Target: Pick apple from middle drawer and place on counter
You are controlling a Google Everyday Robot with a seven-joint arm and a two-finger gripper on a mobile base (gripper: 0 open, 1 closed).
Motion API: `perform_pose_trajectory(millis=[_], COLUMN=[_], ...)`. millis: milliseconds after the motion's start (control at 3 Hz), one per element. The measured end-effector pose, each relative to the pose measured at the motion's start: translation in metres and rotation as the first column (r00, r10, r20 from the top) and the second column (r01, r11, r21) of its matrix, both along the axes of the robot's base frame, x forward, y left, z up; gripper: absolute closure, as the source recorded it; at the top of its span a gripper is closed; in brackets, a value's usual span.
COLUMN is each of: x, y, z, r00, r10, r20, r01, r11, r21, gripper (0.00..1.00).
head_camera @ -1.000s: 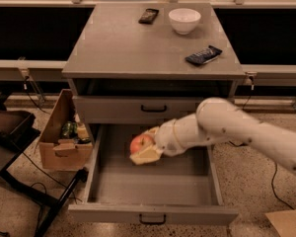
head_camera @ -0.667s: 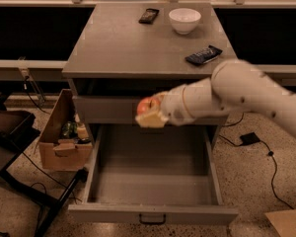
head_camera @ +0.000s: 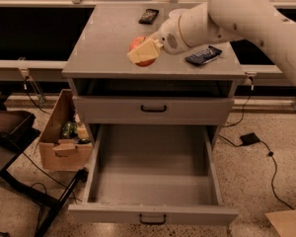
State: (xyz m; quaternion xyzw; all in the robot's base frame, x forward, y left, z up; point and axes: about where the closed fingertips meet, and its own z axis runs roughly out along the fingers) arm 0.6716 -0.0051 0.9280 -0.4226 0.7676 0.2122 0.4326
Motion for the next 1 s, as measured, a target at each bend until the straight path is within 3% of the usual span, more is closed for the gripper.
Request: perform_pose_trajectory(millis=[333, 667, 1000], x=[0.080, 0.146, 0.182], y=[0.020, 0.027, 0.031], z=[-0.017, -0.041, -0.065], r00=[0.9996, 0.9996, 0.9995], r10=[-0.008, -0.019, -0.023], r20=[-0.026, 0.019, 0.021], r01=[0.008, 0.019, 0.022], r11=[1.000, 1.000, 1.000], r21=[0.012, 0.003, 0.011], gripper=[1.00, 1.00, 1.00])
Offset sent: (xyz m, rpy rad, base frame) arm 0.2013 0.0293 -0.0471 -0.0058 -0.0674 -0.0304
